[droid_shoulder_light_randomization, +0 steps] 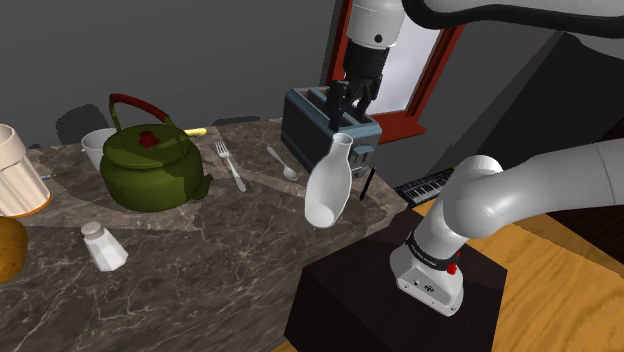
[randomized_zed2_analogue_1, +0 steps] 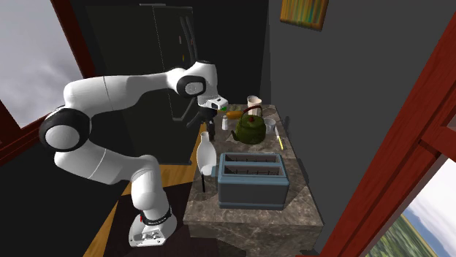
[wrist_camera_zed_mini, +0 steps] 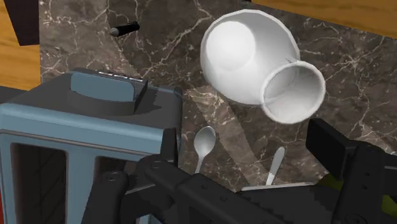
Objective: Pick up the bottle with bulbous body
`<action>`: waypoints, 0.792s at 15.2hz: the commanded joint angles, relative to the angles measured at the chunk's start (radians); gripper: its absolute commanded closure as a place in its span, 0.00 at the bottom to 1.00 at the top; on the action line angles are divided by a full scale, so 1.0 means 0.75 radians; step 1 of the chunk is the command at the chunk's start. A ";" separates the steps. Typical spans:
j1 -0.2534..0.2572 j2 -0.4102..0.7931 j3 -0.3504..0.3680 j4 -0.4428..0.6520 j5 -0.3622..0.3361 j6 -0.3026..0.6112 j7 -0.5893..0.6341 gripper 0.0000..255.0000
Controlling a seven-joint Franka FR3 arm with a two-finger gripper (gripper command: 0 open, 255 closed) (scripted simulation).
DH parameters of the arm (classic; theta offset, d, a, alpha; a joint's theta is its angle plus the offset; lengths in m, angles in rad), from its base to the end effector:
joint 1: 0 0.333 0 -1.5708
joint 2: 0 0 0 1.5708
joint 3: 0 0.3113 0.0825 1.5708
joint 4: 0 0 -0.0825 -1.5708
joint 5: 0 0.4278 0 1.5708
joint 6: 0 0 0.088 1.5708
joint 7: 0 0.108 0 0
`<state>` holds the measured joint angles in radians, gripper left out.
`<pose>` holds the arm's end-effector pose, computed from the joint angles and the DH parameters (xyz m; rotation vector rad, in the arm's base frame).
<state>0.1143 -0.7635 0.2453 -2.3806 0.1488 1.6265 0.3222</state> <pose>0.3368 0.1583 0.5601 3.1203 -0.0595 0.0021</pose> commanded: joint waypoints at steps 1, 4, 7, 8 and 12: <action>0.024 0.007 0.044 0.000 0.052 -0.011 0.057 0.00; 0.039 0.016 0.076 -0.015 0.085 0.004 0.090 0.00; 0.042 0.009 0.085 -0.072 0.094 0.054 0.088 0.00; 0.044 0.008 0.088 -0.091 0.096 0.072 0.087 0.00; 0.047 0.006 0.096 -0.138 0.104 0.116 0.085 0.00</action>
<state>0.1493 -0.7604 0.3154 -2.4793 0.2256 1.7073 0.3852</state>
